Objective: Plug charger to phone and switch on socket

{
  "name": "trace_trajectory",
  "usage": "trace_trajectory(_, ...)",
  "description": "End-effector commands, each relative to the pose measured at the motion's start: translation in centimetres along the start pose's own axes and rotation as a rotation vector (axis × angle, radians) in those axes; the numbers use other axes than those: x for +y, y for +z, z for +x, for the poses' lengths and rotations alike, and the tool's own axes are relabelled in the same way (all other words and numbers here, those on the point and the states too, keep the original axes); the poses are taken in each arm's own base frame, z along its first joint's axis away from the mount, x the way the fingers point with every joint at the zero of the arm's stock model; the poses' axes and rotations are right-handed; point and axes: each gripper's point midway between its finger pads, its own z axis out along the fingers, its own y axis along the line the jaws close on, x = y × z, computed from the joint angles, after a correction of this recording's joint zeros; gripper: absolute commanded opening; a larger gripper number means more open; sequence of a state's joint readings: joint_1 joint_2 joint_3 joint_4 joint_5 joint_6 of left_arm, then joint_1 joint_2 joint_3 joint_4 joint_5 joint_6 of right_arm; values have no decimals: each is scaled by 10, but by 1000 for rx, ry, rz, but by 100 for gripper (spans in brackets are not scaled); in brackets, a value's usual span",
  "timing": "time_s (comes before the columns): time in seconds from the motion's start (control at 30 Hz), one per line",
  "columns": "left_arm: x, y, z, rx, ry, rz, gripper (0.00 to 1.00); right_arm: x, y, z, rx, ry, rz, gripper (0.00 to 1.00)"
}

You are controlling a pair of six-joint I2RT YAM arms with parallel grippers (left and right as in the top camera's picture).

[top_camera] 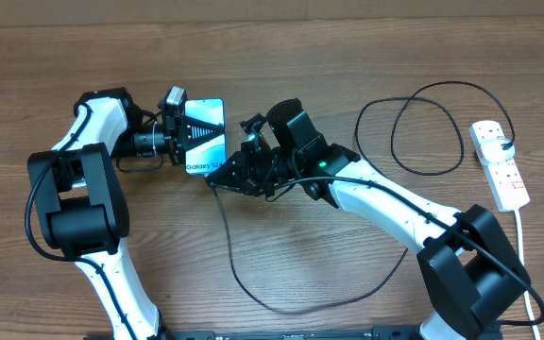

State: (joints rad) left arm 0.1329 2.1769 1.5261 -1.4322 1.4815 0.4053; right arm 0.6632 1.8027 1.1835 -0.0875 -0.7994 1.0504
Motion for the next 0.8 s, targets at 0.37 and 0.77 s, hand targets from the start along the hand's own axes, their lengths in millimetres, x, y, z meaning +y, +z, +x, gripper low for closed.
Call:
trace_trajectory(0.37, 3, 13, 8, 50, 41, -66, 4, -32, -20, -30, -96, -160, 159, 24)
trace_trajectory(0.77, 20, -64, -29, -161, -65, -111, 4, -84, -23, 0, 0, -253, 405, 56)
